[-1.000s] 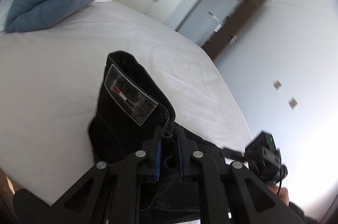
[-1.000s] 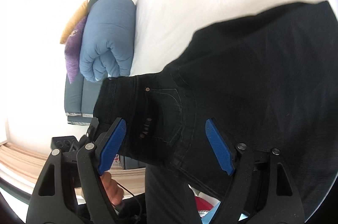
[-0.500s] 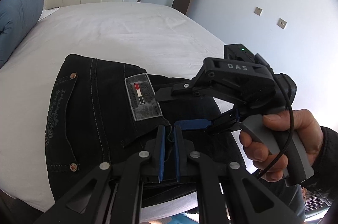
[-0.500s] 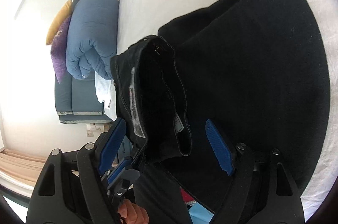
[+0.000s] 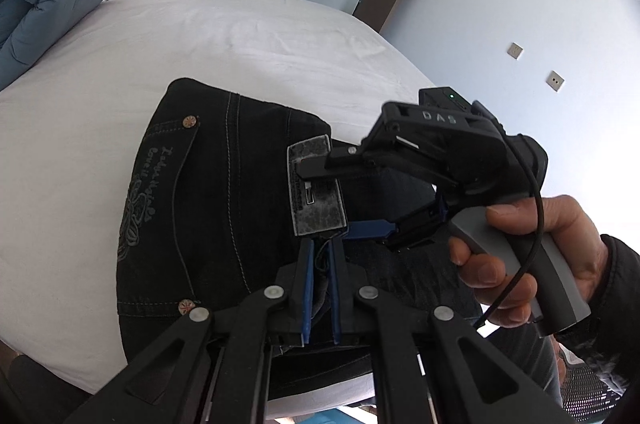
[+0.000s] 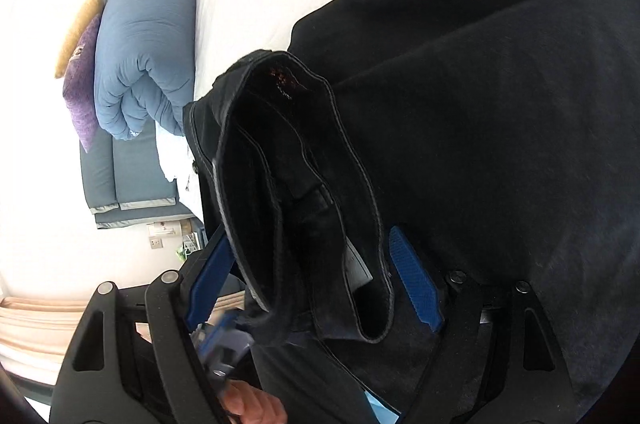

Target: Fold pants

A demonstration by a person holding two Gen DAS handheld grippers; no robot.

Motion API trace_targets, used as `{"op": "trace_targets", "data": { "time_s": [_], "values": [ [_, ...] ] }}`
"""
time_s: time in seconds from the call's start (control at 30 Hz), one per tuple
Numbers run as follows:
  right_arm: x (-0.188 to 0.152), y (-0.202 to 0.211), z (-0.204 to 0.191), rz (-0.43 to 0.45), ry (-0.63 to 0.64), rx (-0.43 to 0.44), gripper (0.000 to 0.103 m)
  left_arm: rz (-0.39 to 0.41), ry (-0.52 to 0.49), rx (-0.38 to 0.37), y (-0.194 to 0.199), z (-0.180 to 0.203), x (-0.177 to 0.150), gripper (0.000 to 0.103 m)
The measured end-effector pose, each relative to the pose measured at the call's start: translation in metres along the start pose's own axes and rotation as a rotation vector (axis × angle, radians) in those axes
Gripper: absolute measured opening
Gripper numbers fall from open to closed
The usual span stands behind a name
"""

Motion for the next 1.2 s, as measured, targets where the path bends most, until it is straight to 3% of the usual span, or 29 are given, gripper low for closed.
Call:
{"op": "trace_targets", "data": {
  "time_s": [0.13,0.23,0.3,0.37,0.47,0.7,0.83,0.93,1.0,1.07,1.2],
  "values": [
    [0.004,-0.012,-0.009,-0.022,0.019,0.03,0.078,-0.013,-0.001,-0.016,-0.007,0.001,-0.001,0.007],
    [0.008,-0.02,-0.02,-0.03,0.066,0.002,0.077,-0.022,-0.014,-0.02,-0.01,0.005,0.001,0.007],
    [0.009,-0.025,-0.03,-0.016,0.113,-0.026,0.063,-0.032,-0.014,-0.024,-0.014,0.005,0.001,0.007],
    [0.011,-0.03,-0.034,-0.013,0.128,-0.071,0.034,-0.042,-0.013,-0.029,-0.017,0.007,0.001,0.007],
    [0.01,-0.032,-0.033,0.004,0.133,-0.078,0.019,-0.059,-0.018,-0.033,-0.023,0.011,0.0,0.007],
    [-0.014,-0.019,-0.046,0.115,0.162,-0.046,0.012,-0.065,-0.043,-0.07,-0.02,0.022,-0.001,0.007],
    [-0.039,0.005,-0.032,0.186,0.157,-0.038,0.011,-0.063,-0.078,-0.101,-0.015,0.035,-0.001,0.008],
    [-0.046,0.038,-0.017,0.243,0.119,-0.012,0.011,-0.058,-0.099,-0.138,-0.01,0.049,0.0,0.021],
    [-0.056,0.056,-0.006,0.268,0.09,0.0,0.011,-0.058,-0.115,-0.166,-0.008,0.06,-0.001,0.048],
    [-0.06,0.075,0.006,0.291,0.062,-0.004,0.011,-0.056,-0.125,-0.205,-0.003,0.07,-0.001,0.066],
    [-0.057,0.09,0.019,0.252,0.04,-0.005,0.011,-0.023,-0.142,-0.255,0.012,0.081,0.001,0.08]
  ]
}}
Point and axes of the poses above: each gripper's, at about its wrist camera, not at the fingertips, and y roughly against the way its jaws point, z to its right, x to its top, the point moved 1 cm from there along -y, roughly the way its jaws point, and after that the axes turned 12 degrees about -z, right-handed, at the moved point
